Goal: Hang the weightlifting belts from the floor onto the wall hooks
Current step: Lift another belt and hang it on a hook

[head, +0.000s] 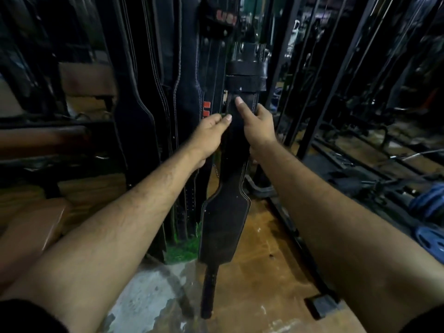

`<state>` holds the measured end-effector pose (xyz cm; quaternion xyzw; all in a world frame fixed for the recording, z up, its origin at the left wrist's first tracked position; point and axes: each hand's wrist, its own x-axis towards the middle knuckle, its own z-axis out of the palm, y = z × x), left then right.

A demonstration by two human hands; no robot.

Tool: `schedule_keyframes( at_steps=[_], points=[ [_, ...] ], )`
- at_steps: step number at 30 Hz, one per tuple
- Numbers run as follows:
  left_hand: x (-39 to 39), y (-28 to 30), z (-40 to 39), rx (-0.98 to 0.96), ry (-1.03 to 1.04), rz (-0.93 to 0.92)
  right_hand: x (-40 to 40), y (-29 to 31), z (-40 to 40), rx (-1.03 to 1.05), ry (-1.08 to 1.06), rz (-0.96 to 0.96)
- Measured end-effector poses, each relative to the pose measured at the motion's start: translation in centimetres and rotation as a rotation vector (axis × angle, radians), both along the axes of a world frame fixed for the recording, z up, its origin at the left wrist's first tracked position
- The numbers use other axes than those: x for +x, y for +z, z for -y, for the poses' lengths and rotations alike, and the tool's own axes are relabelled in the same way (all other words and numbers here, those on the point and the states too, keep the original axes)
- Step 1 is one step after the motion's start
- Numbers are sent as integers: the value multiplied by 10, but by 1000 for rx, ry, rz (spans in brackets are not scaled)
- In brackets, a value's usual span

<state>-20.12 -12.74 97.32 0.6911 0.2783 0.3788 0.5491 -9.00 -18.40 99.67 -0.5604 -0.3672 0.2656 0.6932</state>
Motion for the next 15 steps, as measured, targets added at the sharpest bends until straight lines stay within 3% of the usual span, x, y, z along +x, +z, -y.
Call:
schedule_keyframes(
  at_steps=[7,15],
  points=[
    [-15,47,11,210,231,213,-34,74,-7,199,31,26],
    [-62,30,-3,232,163,103,-68,154,-19,288,55,-46]
  ],
)
